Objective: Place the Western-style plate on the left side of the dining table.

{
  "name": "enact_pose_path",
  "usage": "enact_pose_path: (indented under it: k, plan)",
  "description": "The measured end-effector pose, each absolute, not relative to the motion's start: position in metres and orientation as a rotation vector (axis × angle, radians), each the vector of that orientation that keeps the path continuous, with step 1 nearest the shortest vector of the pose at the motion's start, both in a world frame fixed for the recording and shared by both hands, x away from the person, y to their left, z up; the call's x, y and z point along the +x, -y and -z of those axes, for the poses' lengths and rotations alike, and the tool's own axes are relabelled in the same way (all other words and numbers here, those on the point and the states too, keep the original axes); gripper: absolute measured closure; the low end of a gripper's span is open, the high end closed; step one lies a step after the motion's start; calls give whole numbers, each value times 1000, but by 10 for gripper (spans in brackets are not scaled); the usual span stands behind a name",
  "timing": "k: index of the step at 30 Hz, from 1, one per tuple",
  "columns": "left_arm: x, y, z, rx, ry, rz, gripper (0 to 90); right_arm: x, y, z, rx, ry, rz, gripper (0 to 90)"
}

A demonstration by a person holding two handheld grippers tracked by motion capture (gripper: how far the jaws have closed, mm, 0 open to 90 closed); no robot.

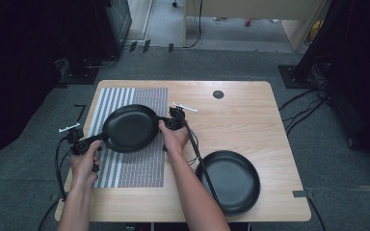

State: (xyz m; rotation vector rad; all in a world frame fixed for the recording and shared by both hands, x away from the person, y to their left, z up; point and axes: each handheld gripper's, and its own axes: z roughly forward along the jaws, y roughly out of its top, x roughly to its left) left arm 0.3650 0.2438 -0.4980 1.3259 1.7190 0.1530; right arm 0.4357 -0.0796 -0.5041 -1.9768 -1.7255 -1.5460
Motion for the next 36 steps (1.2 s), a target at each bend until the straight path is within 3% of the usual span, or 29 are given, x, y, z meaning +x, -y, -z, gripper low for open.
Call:
enact_pose_path:
  k: [20,23,30,31,33,35,36]
  plan:
    - [376,-241,510,1337,-1772,-214,777,448,63,524,-2045,1831,1525,816]
    - [375,-240,512,1341,-1751,-219,741,449,62,522,-2043,1849,1508,784]
    - [365,-241,499,1393,-1681,-396,459,444,61,506,-2073,1976,1541,550]
    - [363,-242,498,1405,-1686,-416,380,441,63,502,-2071,2046,1543,506]
    - [359,-244,495,1432,-1695,-427,351,439,65,499,-2064,2053,1541,498]
    - [356,-246,491,1467,-1729,-385,235,430,71,489,-2013,2048,1609,483]
    - [354,-247,490,1463,-1735,-358,235,430,71,489,-2013,2048,1609,483]
